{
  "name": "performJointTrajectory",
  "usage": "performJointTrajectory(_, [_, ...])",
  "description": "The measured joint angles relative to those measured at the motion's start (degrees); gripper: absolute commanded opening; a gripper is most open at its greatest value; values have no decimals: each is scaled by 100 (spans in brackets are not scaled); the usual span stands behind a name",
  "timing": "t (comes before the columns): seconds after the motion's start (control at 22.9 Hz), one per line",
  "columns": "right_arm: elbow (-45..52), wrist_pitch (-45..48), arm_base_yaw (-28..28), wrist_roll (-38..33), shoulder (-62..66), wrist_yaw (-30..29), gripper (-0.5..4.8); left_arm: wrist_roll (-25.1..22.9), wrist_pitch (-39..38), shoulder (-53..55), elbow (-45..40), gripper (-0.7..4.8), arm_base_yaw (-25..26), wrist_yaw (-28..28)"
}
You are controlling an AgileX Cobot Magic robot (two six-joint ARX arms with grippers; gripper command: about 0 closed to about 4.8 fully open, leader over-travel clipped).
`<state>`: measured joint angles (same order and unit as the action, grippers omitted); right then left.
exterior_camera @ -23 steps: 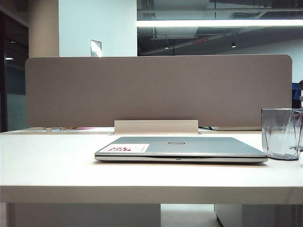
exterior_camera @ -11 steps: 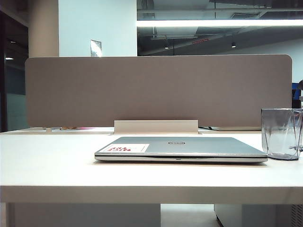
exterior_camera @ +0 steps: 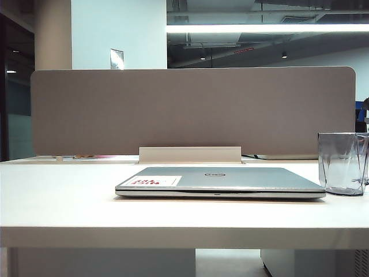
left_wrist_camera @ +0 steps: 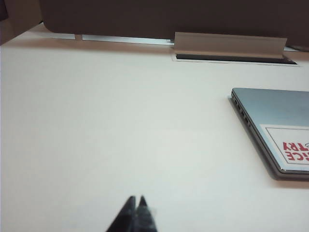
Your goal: Pick up the water cup and place it on the right side of the laptop.
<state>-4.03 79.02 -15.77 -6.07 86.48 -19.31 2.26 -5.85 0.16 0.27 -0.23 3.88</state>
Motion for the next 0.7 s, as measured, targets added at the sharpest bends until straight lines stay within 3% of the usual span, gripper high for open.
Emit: performJointTrajectory(0.7, [350,-297,13,-584,-2035,-52,-9,0,-63,0,0,-3,0,0])
